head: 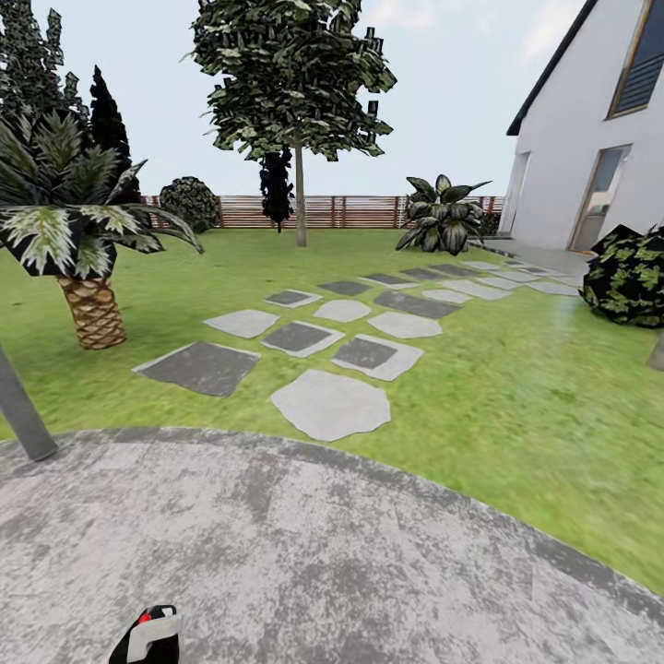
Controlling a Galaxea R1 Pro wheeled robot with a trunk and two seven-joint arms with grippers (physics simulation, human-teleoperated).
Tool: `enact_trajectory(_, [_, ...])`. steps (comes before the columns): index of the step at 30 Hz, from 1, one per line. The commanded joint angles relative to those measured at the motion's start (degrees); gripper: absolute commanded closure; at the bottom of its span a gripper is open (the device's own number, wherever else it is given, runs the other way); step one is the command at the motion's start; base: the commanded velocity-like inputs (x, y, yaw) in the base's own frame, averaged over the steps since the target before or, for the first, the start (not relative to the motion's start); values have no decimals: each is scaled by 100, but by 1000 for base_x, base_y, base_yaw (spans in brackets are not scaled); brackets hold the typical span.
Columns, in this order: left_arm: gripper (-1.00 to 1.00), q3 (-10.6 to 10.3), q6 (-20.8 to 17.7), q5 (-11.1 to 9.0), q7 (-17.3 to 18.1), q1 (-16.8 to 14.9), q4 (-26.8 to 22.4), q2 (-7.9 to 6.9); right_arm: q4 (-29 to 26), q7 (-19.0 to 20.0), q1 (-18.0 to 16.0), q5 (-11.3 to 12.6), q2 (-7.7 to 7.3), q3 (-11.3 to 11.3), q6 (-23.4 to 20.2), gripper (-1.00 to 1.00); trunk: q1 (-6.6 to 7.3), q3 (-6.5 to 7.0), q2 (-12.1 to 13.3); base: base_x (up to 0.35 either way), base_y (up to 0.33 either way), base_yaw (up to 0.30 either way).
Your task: In the garden, pick up the pesticide atomizer on the floor and spray pesticide onto both trees until each tree trunk is fully covered.
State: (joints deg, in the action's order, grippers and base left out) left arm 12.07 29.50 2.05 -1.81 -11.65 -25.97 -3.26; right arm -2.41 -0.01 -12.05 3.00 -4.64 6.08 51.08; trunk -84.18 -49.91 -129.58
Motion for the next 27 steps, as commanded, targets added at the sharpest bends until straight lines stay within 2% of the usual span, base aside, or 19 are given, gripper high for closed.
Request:
enact_trajectory(1, [100, 6, 19, 23, -16, -4, 4, 1, 4, 10, -4, 16, 0, 7, 16, -100, -2, -6, -2, 340, 0, 0])
enact_trajectory(27, [100, 9, 16, 23, -21, -4, 4, 1, 4, 10, -4, 15, 0, 7, 15, -100, -2, -6, -2, 340, 0, 0])
